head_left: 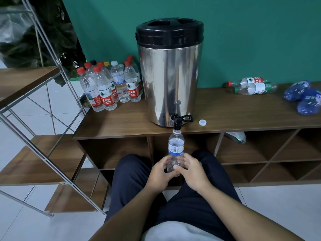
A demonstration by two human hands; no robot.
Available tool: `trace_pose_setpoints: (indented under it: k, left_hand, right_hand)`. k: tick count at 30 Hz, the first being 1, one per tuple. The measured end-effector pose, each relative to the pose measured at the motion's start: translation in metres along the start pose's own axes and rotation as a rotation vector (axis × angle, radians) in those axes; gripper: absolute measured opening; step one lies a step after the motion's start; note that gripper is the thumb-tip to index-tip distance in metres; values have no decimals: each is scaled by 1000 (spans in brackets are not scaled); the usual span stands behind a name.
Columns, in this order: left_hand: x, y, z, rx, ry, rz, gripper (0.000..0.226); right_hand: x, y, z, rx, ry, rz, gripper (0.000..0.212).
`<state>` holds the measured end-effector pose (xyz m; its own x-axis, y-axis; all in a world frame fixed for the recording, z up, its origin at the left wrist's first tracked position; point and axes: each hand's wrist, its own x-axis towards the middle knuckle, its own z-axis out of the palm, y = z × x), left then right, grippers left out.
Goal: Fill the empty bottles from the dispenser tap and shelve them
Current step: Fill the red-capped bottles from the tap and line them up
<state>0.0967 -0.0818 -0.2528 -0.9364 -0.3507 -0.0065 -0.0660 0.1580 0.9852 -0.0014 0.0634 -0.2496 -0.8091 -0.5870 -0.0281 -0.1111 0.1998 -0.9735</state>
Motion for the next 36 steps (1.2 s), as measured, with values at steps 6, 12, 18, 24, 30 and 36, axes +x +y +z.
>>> trace_pose_setpoints:
  k: [6,12,18,24,30,36]
  left_hand:
    - [0,0,0,1,4,-3,59]
    - [-1,0,0,7,4,-4,57]
    - [0,1,0,2,10,-7,57]
    - [-1,3,0,-13,9,-1,57]
    - [-2,3,0,-13,5,-4,57]
    - [-2,4,-1,-2,7,2,58]
  right_hand:
    - [1,0,0,2,-2,-2,50]
    - [0,-1,1,7,4,-3,50]
    - [-1,-3,1,13,15,2,51]
    - [-1,-1,0,16,9,4,47]
    - [-2,-3,0,27,10,3,48]
    - [-1,-1,0,10,8,-11,49]
